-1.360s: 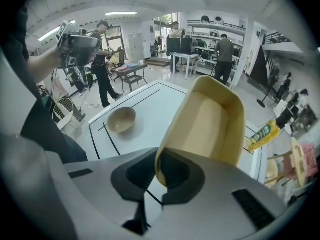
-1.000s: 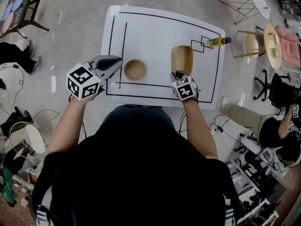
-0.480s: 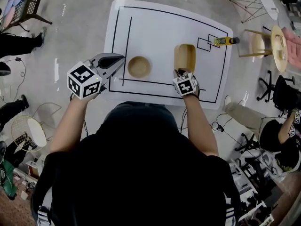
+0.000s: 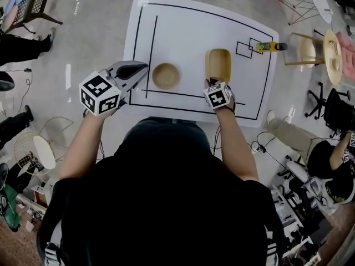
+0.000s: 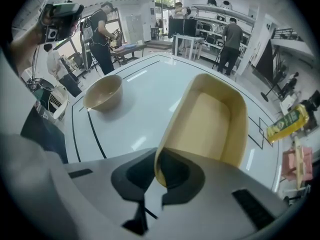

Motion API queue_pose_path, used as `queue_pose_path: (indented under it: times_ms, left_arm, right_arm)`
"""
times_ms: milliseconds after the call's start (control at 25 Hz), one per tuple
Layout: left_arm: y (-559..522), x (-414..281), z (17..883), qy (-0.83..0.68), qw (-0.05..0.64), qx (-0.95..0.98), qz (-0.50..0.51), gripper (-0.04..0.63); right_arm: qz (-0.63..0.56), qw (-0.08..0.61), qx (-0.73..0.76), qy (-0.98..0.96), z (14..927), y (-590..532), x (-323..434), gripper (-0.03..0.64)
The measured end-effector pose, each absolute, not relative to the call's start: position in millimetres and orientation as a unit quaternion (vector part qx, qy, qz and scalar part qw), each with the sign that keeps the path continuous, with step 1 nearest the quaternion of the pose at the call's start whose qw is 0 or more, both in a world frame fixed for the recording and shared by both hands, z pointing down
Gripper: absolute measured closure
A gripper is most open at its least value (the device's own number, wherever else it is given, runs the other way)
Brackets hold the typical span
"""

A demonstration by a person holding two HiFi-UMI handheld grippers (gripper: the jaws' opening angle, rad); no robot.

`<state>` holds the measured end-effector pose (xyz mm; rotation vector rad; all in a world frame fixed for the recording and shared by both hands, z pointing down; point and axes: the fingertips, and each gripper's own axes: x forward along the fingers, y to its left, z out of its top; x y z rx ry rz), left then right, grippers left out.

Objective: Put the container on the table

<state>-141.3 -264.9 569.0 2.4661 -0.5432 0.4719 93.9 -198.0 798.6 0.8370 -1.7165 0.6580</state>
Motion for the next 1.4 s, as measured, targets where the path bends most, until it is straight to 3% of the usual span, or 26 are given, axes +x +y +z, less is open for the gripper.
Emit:
queue_pose_path:
  times_ms: [800,1400]
  left_arm:
    - [-261,-140,565,-0.208,0.28,0.921,0.174,0.589]
    - [-253,-135,552,-0.209,0.272,0.924,0.171,0.589]
  right_arm:
    - [0.259,0.555,0.334,-0.717,806,-202,92,0.595]
    - [0.248,0.55,0.323,-0.729,791,-199,91,0.522]
